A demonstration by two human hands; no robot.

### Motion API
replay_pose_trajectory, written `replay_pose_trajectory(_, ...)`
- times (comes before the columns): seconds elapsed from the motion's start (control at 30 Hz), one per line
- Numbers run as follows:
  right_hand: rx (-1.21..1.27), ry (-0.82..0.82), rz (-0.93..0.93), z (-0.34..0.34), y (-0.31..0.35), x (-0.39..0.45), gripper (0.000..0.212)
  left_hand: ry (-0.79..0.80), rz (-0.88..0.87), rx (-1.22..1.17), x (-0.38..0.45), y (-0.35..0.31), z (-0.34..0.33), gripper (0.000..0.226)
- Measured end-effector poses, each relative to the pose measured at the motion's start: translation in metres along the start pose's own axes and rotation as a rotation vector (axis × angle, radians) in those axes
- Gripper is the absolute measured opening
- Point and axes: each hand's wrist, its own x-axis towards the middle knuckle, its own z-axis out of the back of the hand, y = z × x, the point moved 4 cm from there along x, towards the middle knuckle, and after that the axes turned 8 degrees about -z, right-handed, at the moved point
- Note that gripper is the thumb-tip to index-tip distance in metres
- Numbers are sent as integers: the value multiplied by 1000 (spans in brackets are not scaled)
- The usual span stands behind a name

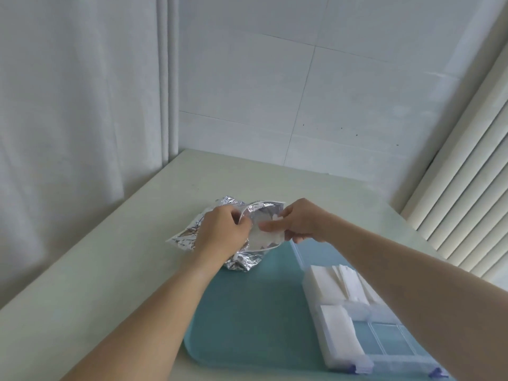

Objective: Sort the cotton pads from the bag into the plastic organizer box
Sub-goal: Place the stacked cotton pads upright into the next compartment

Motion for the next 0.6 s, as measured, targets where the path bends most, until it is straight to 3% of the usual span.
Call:
replay_pose_trajectory(0.1, -147, -141, 27, -9, 9, 0, 51, -28, 27, -32, 0, 2, 1, 17)
replay_pose_trajectory(0.23, -196, -153, 24, -9, 18, -3, 66, -29, 44, 11, 3, 6, 1, 23)
replay_pose_trajectory(0.3, -254, -111, -13, -13, 18, 0, 68, 10, 58, 64, 4, 7, 0, 26)
replay_pose_trajectory(0.37, -255, -63, -35, -22, 16, 3, 50, 42, 82, 90, 6, 9, 1, 27)
replay_pose_trajectory(0.47, 22, 36, -88, -37, 16, 12, 29, 61, 148, 65, 8, 15, 3, 27)
replay_pose_trajectory(0.6, 43, 258, -219, -51, 17, 15, 29, 47, 175, 2, 7, 15, 5, 26)
